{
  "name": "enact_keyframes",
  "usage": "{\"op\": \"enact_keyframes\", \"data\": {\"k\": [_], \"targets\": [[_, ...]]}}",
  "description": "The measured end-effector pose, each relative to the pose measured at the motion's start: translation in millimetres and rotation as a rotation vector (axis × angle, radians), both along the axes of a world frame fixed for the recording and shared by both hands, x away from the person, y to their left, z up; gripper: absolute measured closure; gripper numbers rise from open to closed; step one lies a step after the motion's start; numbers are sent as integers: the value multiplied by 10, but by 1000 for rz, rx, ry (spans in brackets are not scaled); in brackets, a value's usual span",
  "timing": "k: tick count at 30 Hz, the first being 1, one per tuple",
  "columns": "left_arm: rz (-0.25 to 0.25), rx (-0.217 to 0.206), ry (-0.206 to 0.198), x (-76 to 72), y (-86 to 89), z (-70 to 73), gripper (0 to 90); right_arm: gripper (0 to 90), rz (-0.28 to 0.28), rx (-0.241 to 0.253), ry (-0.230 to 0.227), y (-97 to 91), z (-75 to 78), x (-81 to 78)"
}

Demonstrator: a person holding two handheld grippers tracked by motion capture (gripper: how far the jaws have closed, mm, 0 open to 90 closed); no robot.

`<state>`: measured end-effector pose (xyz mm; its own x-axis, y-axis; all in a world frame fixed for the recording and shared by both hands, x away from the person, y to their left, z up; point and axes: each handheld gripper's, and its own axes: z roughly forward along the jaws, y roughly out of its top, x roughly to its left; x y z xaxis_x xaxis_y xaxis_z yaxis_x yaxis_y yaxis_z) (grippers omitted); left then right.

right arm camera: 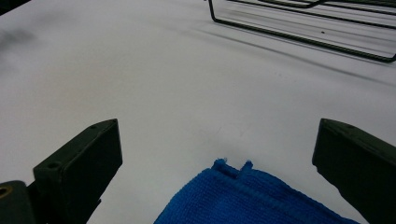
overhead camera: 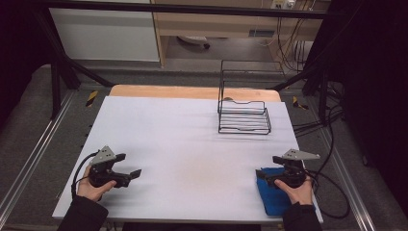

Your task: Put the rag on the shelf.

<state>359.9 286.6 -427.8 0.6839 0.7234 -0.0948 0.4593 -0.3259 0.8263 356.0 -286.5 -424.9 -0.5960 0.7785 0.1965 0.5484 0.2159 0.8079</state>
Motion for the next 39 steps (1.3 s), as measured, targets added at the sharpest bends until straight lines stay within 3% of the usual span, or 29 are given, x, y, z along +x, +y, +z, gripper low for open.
{"op": "enact_keyframes", "data": {"k": [14,17,18,19,20,27,32,39], "targets": [[10,7,-4,-9,16,-15,77,66,-17,-31,9,45,20,-12],[13,6,-10,-16,26,-10,77,126,-29,-103,6,136,31,-28],[13,6,-10,-16,26,-10,77,126,-29,-103,6,136,31,-28],[13,6,-12,-18,27,-8,77,152,-29,-118,14,161,31,-33],[12,8,-12,-18,27,-10,78,238,-20,-136,20,198,20,-35],[16,9,-11,-20,25,-10,84,458,-27,-231,62,271,-77,-31],[15,13,-11,-21,28,-9,88,535,-52,-270,92,255,-157,-10],[16,16,-10,-20,29,-9,91,614,-78,-265,110,239,-191,1]]}}
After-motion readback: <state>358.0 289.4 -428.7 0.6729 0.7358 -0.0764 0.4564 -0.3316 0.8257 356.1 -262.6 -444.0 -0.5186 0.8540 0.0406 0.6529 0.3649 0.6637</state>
